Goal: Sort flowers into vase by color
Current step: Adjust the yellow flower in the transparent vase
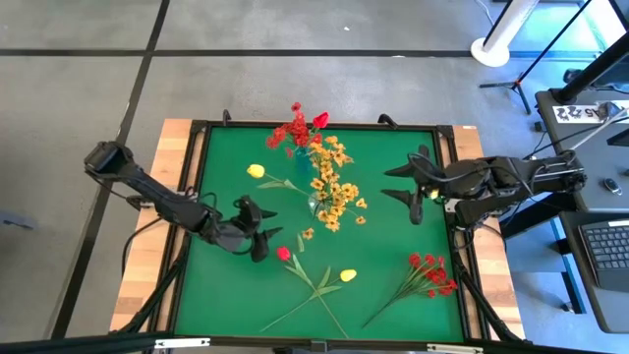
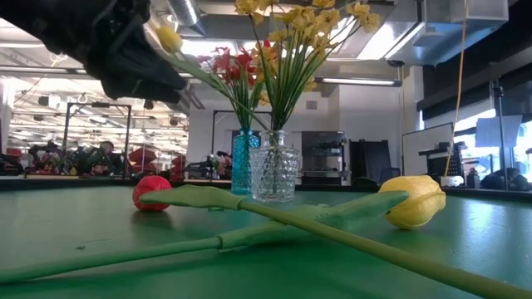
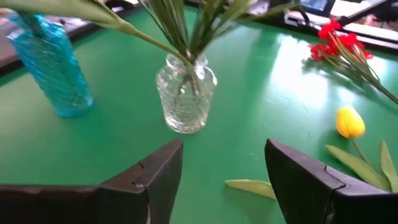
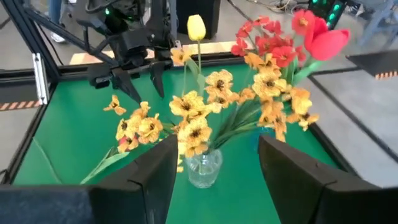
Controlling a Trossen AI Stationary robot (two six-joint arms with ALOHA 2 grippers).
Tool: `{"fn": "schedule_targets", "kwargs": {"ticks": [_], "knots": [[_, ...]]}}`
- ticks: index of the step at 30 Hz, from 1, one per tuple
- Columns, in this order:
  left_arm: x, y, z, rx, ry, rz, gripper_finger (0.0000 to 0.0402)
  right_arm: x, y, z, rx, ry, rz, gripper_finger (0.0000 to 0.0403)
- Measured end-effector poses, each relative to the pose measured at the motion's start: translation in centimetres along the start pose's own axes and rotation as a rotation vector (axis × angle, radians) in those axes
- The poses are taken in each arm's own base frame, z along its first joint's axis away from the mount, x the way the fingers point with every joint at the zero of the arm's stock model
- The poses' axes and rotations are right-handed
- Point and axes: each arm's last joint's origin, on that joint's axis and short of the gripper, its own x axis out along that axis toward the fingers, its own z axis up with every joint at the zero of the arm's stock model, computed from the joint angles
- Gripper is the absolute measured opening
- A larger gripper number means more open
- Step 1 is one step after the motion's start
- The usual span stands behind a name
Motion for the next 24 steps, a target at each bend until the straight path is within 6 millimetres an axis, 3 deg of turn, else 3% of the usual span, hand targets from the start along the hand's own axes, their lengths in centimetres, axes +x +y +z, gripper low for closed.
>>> {"fn": "schedule_targets", "kwargs": {"ticks": [10, 17, 24], "knots": [[0.7, 1.4, 0.8, -0.011, -0.053, 0.143, 0.0218, 0.5, -0.1, -1.5, 0.062, 0.153, -0.035, 0.022], [1.3, 2.7, 1.4, -0.113, -0.137, 0.303, 0.0218, 0.7, 0.4, -1.4, 0.052, 0.137, -0.041, 0.022], [1.5, 3.2, 0.6, -0.133, -0.146, 0.301, 0.0218, 0.6, 2.1, -1.6, -0.006, 0.12, -0.007, 0.022]]}}
